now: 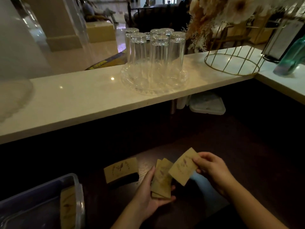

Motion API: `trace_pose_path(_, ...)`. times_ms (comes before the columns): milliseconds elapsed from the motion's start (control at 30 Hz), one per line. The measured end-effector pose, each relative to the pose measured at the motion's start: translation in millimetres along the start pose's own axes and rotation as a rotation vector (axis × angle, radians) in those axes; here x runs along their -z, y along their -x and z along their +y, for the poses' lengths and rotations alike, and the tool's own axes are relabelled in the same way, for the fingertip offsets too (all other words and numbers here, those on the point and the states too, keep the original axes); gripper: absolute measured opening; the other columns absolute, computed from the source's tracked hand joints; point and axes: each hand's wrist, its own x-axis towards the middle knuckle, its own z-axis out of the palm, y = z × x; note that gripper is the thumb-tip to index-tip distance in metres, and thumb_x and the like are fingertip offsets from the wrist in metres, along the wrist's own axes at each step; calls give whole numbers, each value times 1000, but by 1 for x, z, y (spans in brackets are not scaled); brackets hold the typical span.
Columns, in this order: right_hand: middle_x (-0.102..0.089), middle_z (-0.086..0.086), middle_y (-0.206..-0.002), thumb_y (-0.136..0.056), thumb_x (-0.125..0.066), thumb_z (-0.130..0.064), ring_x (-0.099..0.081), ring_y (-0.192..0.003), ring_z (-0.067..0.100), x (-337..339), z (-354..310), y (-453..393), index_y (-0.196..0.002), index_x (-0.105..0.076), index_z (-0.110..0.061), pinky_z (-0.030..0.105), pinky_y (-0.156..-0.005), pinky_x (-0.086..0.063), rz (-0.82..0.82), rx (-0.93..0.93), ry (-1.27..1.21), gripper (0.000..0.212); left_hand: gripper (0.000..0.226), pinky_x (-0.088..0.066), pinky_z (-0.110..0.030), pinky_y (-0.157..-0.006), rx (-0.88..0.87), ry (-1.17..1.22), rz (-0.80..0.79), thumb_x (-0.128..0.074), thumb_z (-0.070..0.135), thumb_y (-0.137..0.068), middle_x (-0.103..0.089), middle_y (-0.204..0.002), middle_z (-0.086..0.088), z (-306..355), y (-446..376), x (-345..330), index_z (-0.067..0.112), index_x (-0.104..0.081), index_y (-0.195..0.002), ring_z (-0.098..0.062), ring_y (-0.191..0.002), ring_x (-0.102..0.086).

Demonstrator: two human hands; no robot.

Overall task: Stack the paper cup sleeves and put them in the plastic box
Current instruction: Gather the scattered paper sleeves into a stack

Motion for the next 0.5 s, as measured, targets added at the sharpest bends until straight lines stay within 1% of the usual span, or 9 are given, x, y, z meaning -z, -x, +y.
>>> trace_pose_path(33, -73, 12, -79, -83, -67, -5, -68, -66, 17, -8, 1, 6, -95, -66, 0, 24, -56, -54, -35, -2, 44, 13, 42, -51, -60, -87, 3, -6, -5, -54, 52, -86, -76, -103, -14, -2, 2, -3, 20, -79, -97, -38, -104, -66)
trace_pose_path(100, -69, 11, -74, -83, -68, -3, -66, -62, 17, -22, 5, 14, -94, -63, 2, 27, -57, -53, -68, -10, 132, 13, 36, -53, -60, -84, -2, -28, 1, -61, 45, -81, -77, -101, -15, -6, 7, -6, 18, -77, -99, -37, -106, -63)
trace_pose_path(167, -66, 11, -74, -83, -69, -6, -62, -63, 19, -33, 12, 16, -94, -62, 2, 32, -61, -50, -69, 7, 268, 15, 30, -56, -60, -78, -37, -78, 8, -68, 25, -77, -72, -110, -18, -11, 14, -6, 21, -71, -107, -40, -105, -63)
trace_pose_path(233, -67, 11, -79, -81, -72, -12, -62, -69, 20, -41, 20, 16, -91, -64, -4, 34, -65, -49, -55, 68, 461, 15, 39, -58, -57, -73, -66, -151, 16, -64, 1, -81, -67, -117, -21, -17, 19, -2, 26, -63, -112, -43, -102, -66)
trace_pose_path(267, -68, 10, -84, -80, -73, -14, -63, -73, 18, -44, 25, 15, -91, -65, -7, 32, -66, -50, -62, 93, 527, 16, 43, -58, -56, -72, -74, -177, 19, -58, -5, -84, -66, -118, -22, -20, 22, 0, 27, -61, -113, -43, -99, -68)
trace_pose_path(300, -68, 9, -89, -79, -74, -15, -65, -74, 14, -46, 30, 15, -94, -64, -10, 27, -64, -52, -94, 94, 552, 19, 45, -58, -55, -71, -82, -191, 25, -53, -8, -86, -66, -116, -23, -23, 26, 2, 27, -59, -115, -43, -96, -69)
trace_pose_path(367, -66, 4, -95, -79, -74, -11, -67, -70, 3, -50, 41, 15, -109, -60, -13, 15, -57, -51, -239, 10, 479, 33, 48, -60, -52, -68, -96, -204, 28, -44, -10, -87, -68, -111, -21, -27, 33, 6, 26, -59, -117, -40, -90, -71)
trace_pose_path(433, -65, 5, -102, -81, -71, -4, -69, -73, 2, -55, 49, 15, -121, -54, -16, 15, -58, -52, -397, -89, 378, 45, 53, -59, -50, -68, -94, -220, 39, -39, -11, -86, -67, -111, -21, -30, 41, 10, 27, -59, -117, -37, -87, -71)
trace_pose_path(500, -67, 6, -103, -80, -69, 1, -70, -79, 8, -60, 55, 16, -118, -56, -21, 18, -62, -54, -471, -129, 327, 45, 58, -58, -50, -71, -81, -245, 42, -35, -11, -85, -64, -116, -23, -31, 50, 17, 28, -56, -123, -37, -90, -70)
